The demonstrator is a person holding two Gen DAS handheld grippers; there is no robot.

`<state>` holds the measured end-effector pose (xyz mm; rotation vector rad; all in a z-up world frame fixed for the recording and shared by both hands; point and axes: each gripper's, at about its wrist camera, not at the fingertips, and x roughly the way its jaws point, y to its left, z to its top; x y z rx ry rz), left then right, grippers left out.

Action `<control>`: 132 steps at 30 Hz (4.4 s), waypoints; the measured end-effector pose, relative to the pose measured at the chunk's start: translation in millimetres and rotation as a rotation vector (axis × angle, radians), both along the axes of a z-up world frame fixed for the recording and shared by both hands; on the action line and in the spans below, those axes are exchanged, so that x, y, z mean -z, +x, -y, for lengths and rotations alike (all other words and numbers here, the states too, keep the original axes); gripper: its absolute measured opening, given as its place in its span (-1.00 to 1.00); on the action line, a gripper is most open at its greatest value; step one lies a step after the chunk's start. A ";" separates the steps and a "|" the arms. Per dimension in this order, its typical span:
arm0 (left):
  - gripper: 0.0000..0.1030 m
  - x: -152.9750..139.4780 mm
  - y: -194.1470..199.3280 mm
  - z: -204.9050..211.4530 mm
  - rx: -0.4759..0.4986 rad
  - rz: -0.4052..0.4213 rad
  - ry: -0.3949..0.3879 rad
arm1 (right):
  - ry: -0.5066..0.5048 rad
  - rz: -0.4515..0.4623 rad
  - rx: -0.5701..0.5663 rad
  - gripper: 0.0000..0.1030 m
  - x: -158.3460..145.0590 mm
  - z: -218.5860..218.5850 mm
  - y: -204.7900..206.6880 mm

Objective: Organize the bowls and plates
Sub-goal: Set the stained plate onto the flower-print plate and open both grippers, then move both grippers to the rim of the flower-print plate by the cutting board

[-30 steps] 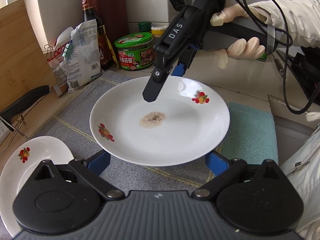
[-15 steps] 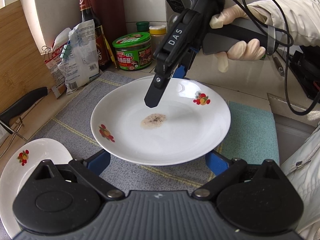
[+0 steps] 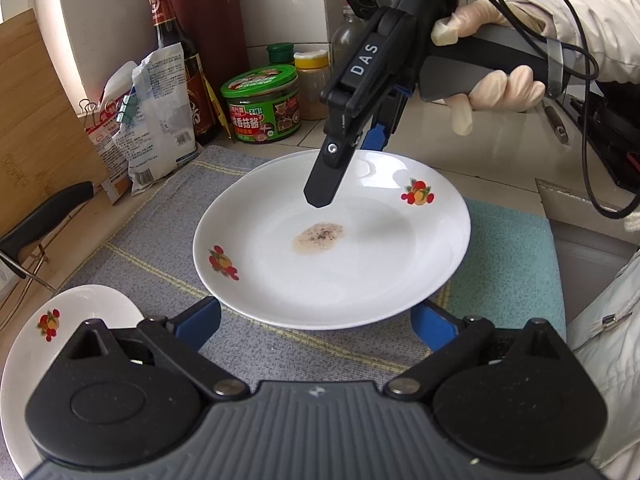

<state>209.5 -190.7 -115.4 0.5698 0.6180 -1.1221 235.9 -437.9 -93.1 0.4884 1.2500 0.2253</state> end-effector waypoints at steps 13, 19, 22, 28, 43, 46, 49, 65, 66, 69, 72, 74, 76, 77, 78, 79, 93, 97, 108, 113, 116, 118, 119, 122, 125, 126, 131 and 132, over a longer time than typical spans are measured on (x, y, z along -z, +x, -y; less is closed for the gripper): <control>0.95 2.8 0.8 5.6 0.053 0.022 0.019 | 0.032 0.003 0.066 0.84 -11.2 12.3 -22.5; 0.96 4.1 1.3 7.8 0.059 0.021 0.021 | 0.023 0.012 0.079 0.84 -16.3 13.4 -28.0; 0.96 3.1 1.1 7.0 0.057 0.022 0.016 | 0.014 0.013 0.077 0.84 -17.8 12.4 -30.3; 0.96 0.6 0.1 3.4 0.046 0.025 0.005 | 0.003 0.013 0.082 0.84 -19.1 11.0 -33.2; 0.97 -8.1 -11.4 -5.7 -0.083 0.053 0.030 | -0.048 0.020 0.092 0.84 -24.0 4.3 -42.7; 0.97 -10.1 -12.9 -10.9 -0.121 0.036 0.014 | -0.076 0.012 0.104 0.85 -21.9 3.8 -46.1; 0.97 -11.5 -15.7 -15.7 -0.176 0.031 0.009 | -0.075 0.041 0.103 0.97 -23.6 2.8 -52.3; 0.98 -26.4 -24.7 -60.2 -0.545 0.025 -0.077 | -0.388 0.314 0.086 1.00 -46.8 -61.7 -80.5; 0.98 -27.3 -26.1 -65.0 -0.572 0.025 -0.086 | -0.402 0.332 0.086 1.00 -47.7 -68.1 -81.3; 0.98 -28.9 -29.3 -81.8 -0.623 0.003 -0.119 | -0.421 0.381 0.078 1.00 -50.7 -92.4 -82.9; 0.98 -28.1 -32.9 -99.8 -0.643 0.002 -0.130 | -0.457 0.422 0.053 1.00 -51.8 -119.4 -83.8; 0.98 -25.9 -35.1 -111.4 -0.652 0.008 -0.123 | -0.475 0.435 0.034 1.00 -52.0 -137.3 -84.2; 0.98 -23.2 -35.3 -123.9 -0.659 0.007 -0.121 | -0.483 0.451 0.024 1.00 -51.3 -154.2 -84.6; 0.98 -20.8 -34.7 -131.0 -0.666 0.001 -0.119 | -0.488 0.455 0.019 1.00 -50.6 -162.6 -84.6; 0.98 -18.4 -34.7 -137.5 -0.675 -0.007 -0.118 | -0.494 0.453 0.013 1.00 -49.4 -171.0 -84.3; 0.98 -16.2 -34.2 -142.8 -0.678 -0.017 -0.120 | -0.501 0.448 0.009 1.00 -48.4 -179.2 -84.0; 0.98 7.9 -25.4 -170.9 -0.726 -0.083 -0.113 | -0.501 0.437 -0.092 1.00 -47.1 -234.6 -70.5; 0.98 10.9 -17.6 -160.9 -0.778 -0.046 -0.102 | -0.468 0.457 -0.151 1.00 -43.5 -234.3 -55.1; 0.98 32.2 15.1 -134.1 -0.862 -0.124 -0.051 | -0.400 0.472 -0.300 1.00 -41.1 -212.3 -6.5; 0.99 33.8 18.8 -128.4 -0.860 -0.100 -0.055 | -0.361 0.451 -0.325 1.00 -40.1 -207.9 10.1; 0.99 33.4 24.9 -127.0 -0.850 -0.100 -0.054 | -0.364 0.445 -0.325 1.00 -39.5 -206.2 16.0; 0.99 33.8 28.7 -126.8 -0.832 -0.096 -0.058 | -0.360 0.434 -0.310 1.00 -38.0 -203.5 21.0; 0.99 33.9 31.5 -126.8 -0.822 -0.095 -0.059 | -0.354 0.418 -0.297 1.00 -36.6 -201.9 24.5; 0.99 34.8 39.0 -127.8 -0.792 -0.086 -0.066 | -0.326 0.373 -0.277 1.00 -32.7 -197.7 33.6; 0.99 35.4 45.8 -128.7 -0.764 -0.079 -0.072 | -0.303 0.323 -0.269 1.00 -28.5 -195.2 43.3; 0.99 35.8 47.4 -128.9 -0.754 -0.076 -0.076 | -0.298 0.308 -0.267 1.00 -27.3 -194.6 47.2; 0.99 36.7 54.5 -128.7 -0.725 -0.071 -0.079 | -0.268 0.261 -0.251 1.00 -21.8 -191.5 68.9; 0.99 37.0 55.9 -128.7 -0.721 -0.070 -0.080 | -0.264 0.250 -0.253 1.00 -19.1 -191.3 75.5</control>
